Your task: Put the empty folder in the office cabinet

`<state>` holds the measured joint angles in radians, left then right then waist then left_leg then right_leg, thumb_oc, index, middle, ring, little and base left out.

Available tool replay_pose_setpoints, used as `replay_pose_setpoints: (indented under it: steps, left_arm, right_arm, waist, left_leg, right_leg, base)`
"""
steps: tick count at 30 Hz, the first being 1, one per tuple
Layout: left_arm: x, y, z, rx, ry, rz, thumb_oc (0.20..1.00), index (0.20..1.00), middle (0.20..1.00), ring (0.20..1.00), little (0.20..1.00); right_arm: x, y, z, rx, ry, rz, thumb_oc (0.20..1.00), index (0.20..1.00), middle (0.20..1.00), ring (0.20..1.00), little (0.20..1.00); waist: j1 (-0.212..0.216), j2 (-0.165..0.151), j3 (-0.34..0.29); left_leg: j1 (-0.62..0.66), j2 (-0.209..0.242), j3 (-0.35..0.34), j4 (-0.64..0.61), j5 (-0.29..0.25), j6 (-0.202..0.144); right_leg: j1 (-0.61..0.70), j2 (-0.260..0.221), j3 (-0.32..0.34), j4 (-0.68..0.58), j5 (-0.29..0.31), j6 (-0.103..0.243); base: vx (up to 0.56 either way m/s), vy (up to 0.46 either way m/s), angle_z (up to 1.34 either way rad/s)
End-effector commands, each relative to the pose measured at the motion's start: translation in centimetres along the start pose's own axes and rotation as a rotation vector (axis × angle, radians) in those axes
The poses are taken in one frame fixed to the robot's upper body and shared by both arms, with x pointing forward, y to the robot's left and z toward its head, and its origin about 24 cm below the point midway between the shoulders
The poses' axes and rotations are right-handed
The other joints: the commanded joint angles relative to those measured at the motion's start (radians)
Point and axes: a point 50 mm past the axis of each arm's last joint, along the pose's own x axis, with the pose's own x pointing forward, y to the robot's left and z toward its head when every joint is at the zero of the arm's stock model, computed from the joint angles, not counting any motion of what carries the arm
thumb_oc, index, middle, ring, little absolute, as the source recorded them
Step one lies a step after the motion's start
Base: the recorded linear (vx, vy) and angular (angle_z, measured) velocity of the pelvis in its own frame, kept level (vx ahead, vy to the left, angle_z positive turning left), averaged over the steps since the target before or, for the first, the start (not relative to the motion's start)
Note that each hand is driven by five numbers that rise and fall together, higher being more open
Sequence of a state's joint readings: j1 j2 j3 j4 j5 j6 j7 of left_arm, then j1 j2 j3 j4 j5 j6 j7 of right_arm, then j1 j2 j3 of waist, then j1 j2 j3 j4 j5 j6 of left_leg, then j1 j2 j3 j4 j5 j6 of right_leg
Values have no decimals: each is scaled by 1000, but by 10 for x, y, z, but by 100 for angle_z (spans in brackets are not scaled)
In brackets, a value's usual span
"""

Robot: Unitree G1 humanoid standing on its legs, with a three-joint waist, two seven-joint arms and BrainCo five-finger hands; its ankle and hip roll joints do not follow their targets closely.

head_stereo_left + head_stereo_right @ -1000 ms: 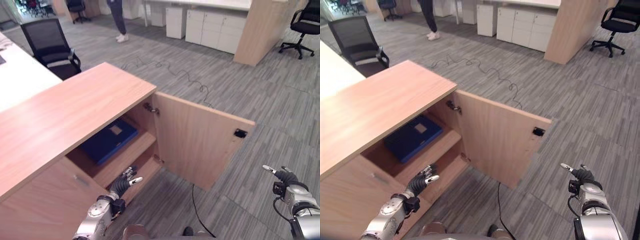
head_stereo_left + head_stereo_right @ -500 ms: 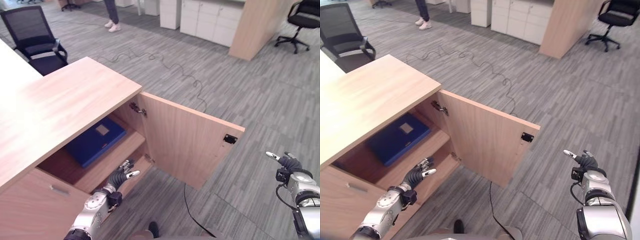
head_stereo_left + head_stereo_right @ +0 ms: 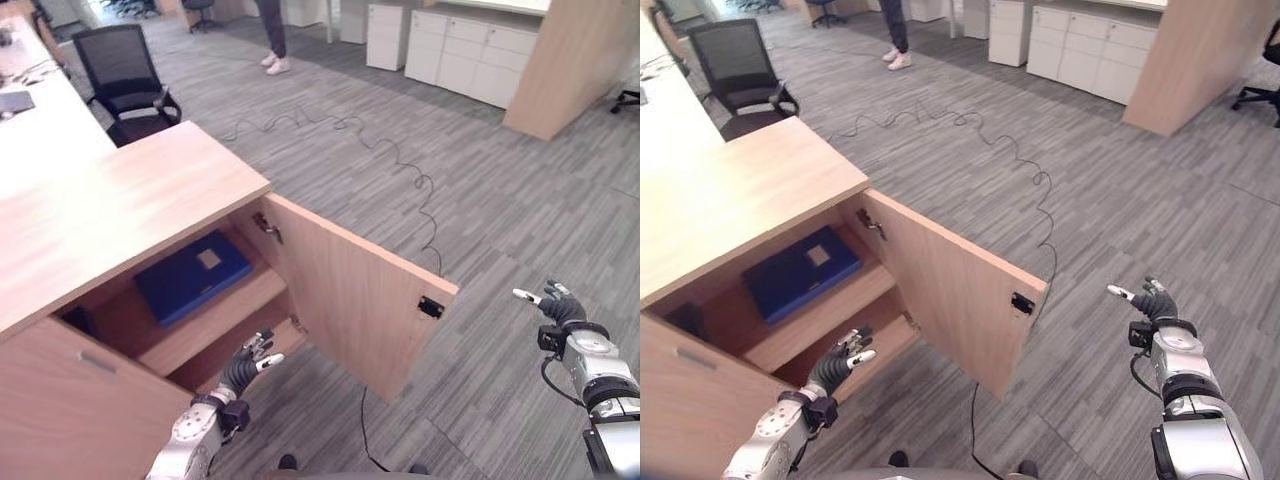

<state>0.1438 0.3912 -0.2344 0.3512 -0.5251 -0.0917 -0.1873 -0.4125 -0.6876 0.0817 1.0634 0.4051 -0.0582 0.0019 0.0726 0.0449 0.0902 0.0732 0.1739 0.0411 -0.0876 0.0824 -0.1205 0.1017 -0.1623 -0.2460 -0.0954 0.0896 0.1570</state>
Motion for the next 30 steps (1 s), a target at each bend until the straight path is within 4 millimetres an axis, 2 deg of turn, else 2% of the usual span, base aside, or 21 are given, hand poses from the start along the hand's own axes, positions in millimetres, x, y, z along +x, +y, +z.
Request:
replay_pose_setpoints:
  steps: [1, 3, 5, 8, 9, 10, 16, 24, 30]
  left_arm:
    - [7, 6, 31, 56, -114, -27, 1000, 1000, 1000, 1000, 1000]
    - [5, 5, 26, 50, -98, -27, 1000, 1000, 1000, 1000, 1000]
    - [5, 4, 25, 49, -93, -27, 1000, 1000, 1000, 1000, 1000]
    - [4, 5, 22, 42, -84, -20, 1000, 1000, 1000, 1000, 1000]
    - [4, 3, 22, 39, -85, -21, 1000, 1000, 1000, 1000, 1000]
    - [4, 4, 22, 39, -84, -20, 1000, 1000, 1000, 1000, 1000]
    - [9, 1, 26, 35, -101, -17, 1000, 1000, 1000, 1000, 1000]
    - [10, 6, 29, 33, -111, 11, 1000, 1000, 1000, 1000, 1000]
    - [6, 12, 25, 26, -113, 52, 1000, 1000, 1000, 1000, 1000]
  right_arm:
    - [8, 12, 35, -6, -113, 25, 1000, 1000, 1000, 1000, 1000]
    - [9, 33, 35, -14, -111, 76, 1000, 1000, 1000, 1000, 1000]
    - [9, 40, 35, -11, -111, 95, 1000, 1000, 1000, 1000, 1000]
    - [7, 68, 35, -14, -125, 172, 1000, 1000, 1000, 1000, 1000]
    - [4, 87, 34, -16, -134, 224, 1000, 1000, 1000, 1000, 1000]
    - [4, 87, 34, -16, -134, 224, 1000, 1000, 1000, 1000, 1000]
    - [-11, 135, 22, -18, -140, 369, 1000, 1000, 1000, 1000, 1000]
    - [-32, 160, 2, -26, -148, 488, 1000, 1000, 1000, 1000, 1000]
    - [-62, 174, -18, -54, -189, 623, 1000, 1000, 1000, 1000, 1000]
  waist:
    - [11, -56, 5]
    - [22, -47, 2]
    - [24, -46, 2]
    - [33, -44, 2]
    - [38, -43, 2]
    - [37, -44, 3]
    - [59, -52, 6]
    - [81, -65, 4]
    - [94, -61, 12]
  left_leg:
    - [-4, -29, -19, 25, -42, 1]
    - [5, -18, -31, 23, -37, -8]
    - [7, -17, -32, 23, -36, -9]
    - [10, -13, -35, 22, -35, -11]
    - [12, -12, -39, 22, -35, -11]
    - [13, -12, -39, 22, -35, -11]
    - [4, -11, -70, 24, -33, -14]
    - [-8, -12, -108, 21, -28, -21]
    - [-39, -11, -149, 16, -2, -40]
  right_leg:
    - [31, 5, -25, 70, -111, 17]
    - [60, 20, -39, 45, -119, 7]
    - [65, 22, -41, 42, -119, 5]
    - [77, 27, -45, 34, -122, 1]
    - [80, 29, -47, 34, -124, -1]
    - [81, 29, -47, 34, -124, -1]
    - [87, 32, -67, 45, -135, -9]
    - [96, 37, -104, 43, -142, -16]
    - [102, 44, -145, 31, -148, -25]
  base:
    - [19, -84, 30]
    - [22, -58, 29]
    - [1, -12, 13]
    - [-5, -4, 4]
    - [0, 0, 0]
    - [0, 0, 0]
    - [-10, 5, 8]
    - [-9, -5, 20]
    - [-37, -8, 23]
